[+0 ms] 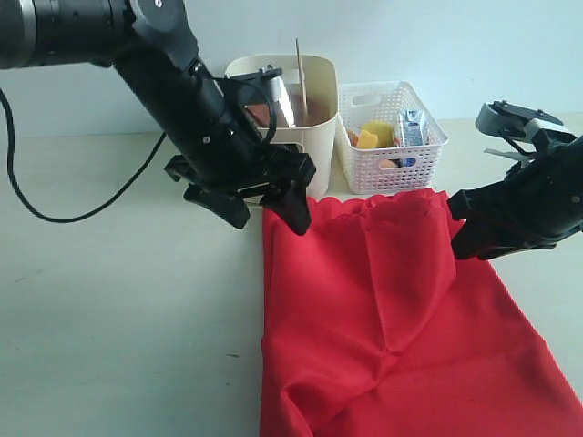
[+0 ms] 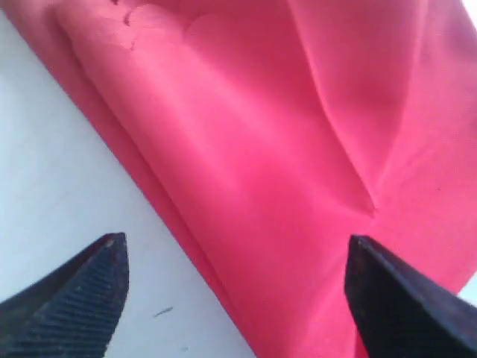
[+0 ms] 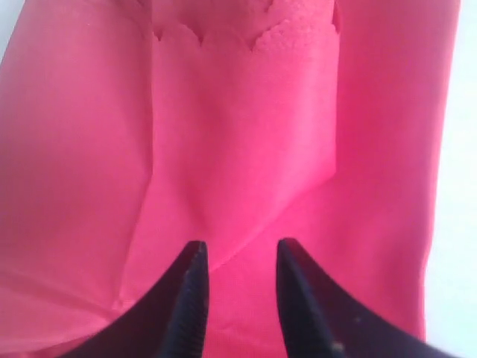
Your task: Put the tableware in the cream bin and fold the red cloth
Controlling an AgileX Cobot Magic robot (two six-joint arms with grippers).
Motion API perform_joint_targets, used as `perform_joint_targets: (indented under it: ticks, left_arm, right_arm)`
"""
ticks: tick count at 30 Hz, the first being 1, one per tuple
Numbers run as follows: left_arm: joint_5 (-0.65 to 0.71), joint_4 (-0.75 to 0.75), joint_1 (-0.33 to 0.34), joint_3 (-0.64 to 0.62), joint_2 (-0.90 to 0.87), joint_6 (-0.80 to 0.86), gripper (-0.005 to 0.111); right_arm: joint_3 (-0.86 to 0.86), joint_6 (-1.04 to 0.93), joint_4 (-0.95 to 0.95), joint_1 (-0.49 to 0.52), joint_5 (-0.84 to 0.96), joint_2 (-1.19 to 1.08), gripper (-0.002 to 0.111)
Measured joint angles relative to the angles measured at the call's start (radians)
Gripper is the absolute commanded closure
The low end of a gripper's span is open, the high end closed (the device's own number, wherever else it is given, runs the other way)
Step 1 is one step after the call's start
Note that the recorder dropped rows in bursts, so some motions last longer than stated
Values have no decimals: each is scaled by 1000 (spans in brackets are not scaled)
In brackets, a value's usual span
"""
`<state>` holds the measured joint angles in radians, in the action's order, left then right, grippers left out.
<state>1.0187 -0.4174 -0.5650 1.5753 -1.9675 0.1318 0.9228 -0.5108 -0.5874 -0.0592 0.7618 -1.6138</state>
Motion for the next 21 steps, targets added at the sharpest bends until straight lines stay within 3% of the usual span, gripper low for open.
perform_joint_targets:
  ticks: [6, 13, 21]
  left_arm:
    - [-104, -60, 22, -66, -39, 10, 31]
    - [-141, -274, 27, -72, -128, 135, 31]
    - [-192, -293, 27, -72, -177, 153, 31]
  right_arm:
    - [0, -2, 0, 0, 11, 0, 76]
    - [0, -2, -2, 0, 27, 0, 76]
    - [0, -2, -4, 0, 29, 0, 76]
